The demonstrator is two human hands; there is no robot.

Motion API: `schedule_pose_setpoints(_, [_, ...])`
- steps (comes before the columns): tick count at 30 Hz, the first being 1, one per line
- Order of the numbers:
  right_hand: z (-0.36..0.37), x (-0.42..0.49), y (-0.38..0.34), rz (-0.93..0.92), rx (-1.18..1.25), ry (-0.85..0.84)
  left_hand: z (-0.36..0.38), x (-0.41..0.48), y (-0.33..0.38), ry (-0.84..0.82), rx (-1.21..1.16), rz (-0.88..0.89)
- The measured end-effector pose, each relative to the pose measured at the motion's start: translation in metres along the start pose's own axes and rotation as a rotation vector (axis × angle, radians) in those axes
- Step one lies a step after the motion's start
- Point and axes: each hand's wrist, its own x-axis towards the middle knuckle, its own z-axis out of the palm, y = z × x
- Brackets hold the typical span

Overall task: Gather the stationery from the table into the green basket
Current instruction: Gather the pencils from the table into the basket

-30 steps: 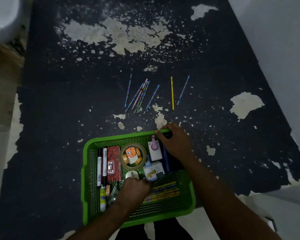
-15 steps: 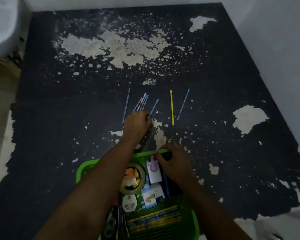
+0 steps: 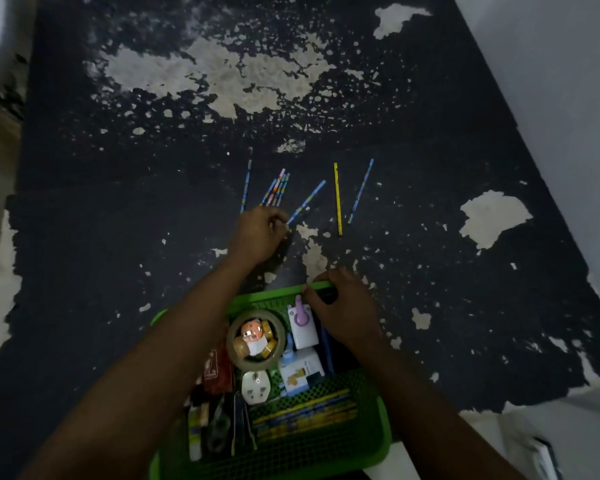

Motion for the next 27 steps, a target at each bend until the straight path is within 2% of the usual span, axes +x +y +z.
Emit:
schedule_pose_setpoints(5, [0.002, 0.002, 0.002, -0.009, -0.006, -0.016, -0.049, -0.100, 0.003, -0.056, -0.161, 0.135])
schedule_pose_setpoints(10, [0.001, 0.001, 0.000, -0.013, 0.015, 0.001, -0.036, -0.210, -0.008, -0.161, -0.019, 0.254])
schedule_pose_setpoints(15, [0.000, 0.000, -0.004, 0.002, -0.044, -0.003, 0.013, -0.256, -0.025, -0.338, 0.313, 0.498])
schedule_pose_setpoints(21, [-0.001, 0.001, -0.005, 0.003, -0.048, -0.011, 0.040, -0.253, -0.027, -0.424, 0.573, 0.476])
schedule_pose_setpoints(27, [0.000, 0.002, -0.004, 0.003, -0.042, -0.011, 0.049, -0.250, -0.033, -0.426, 0.665, 0.437])
